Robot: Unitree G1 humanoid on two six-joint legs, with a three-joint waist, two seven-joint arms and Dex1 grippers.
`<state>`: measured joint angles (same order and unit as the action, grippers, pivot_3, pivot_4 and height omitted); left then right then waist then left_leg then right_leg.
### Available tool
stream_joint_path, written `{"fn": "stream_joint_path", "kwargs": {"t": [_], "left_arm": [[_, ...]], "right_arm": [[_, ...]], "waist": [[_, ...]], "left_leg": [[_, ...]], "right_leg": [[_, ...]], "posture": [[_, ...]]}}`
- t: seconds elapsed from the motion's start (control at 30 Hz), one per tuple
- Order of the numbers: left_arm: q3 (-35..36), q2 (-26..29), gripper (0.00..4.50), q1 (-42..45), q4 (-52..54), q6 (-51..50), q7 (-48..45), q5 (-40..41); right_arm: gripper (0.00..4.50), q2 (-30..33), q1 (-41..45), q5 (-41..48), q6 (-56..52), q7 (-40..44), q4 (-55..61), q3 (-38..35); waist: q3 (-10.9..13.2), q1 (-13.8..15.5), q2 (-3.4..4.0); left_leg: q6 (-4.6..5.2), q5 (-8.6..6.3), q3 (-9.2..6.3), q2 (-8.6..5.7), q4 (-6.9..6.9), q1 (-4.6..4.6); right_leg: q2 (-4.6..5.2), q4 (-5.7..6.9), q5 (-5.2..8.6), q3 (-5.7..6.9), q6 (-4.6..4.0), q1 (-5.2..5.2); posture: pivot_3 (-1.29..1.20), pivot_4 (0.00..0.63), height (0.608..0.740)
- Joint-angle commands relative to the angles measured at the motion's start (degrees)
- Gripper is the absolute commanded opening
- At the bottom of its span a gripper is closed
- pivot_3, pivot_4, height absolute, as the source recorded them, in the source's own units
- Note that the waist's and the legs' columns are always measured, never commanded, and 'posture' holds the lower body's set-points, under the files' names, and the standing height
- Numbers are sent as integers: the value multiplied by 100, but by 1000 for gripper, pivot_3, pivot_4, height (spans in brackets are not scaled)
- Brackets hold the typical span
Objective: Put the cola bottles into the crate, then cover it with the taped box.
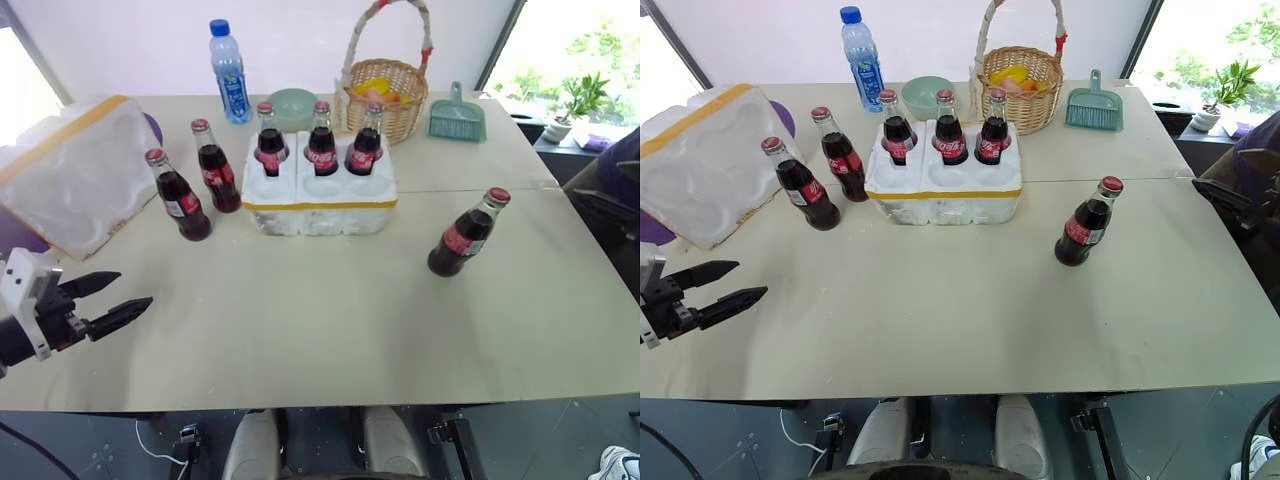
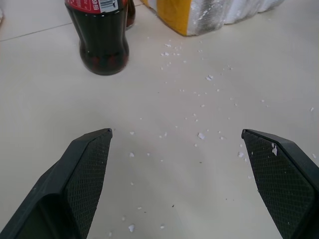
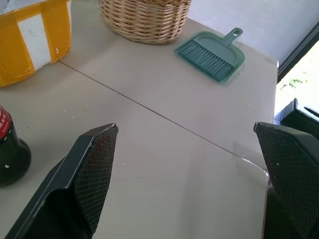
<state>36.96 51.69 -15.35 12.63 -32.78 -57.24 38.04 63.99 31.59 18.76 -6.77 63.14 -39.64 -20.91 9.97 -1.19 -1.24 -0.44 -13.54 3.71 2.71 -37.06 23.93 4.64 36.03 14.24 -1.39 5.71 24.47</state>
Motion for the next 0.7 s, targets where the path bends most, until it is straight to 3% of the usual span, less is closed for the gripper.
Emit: {"fn": "stream_joint_path", "kwargs": {"t": [0.03, 0.7], "left_arm": [[126, -16, 4356, -10, 186, 47, -12, 25], [43, -395, 4356, -103, 737, -506, 328, 393]], "right_arm": [[4500, 8, 122, 43, 73, -52, 34, -102], [4500, -46, 30, 5, 76, -190, 73, -97]], "waist": [[0, 0, 0], [0, 1, 1]], "left_leg": [[0, 0, 0, 0, 0, 0], [1, 0, 1, -2, -2, 0]], "right_leg": [[0, 0, 0, 0, 0, 0], [-3, 2, -1, -1, 1, -2]], "posture": [[0, 150, 740], [0, 150, 740]]}}
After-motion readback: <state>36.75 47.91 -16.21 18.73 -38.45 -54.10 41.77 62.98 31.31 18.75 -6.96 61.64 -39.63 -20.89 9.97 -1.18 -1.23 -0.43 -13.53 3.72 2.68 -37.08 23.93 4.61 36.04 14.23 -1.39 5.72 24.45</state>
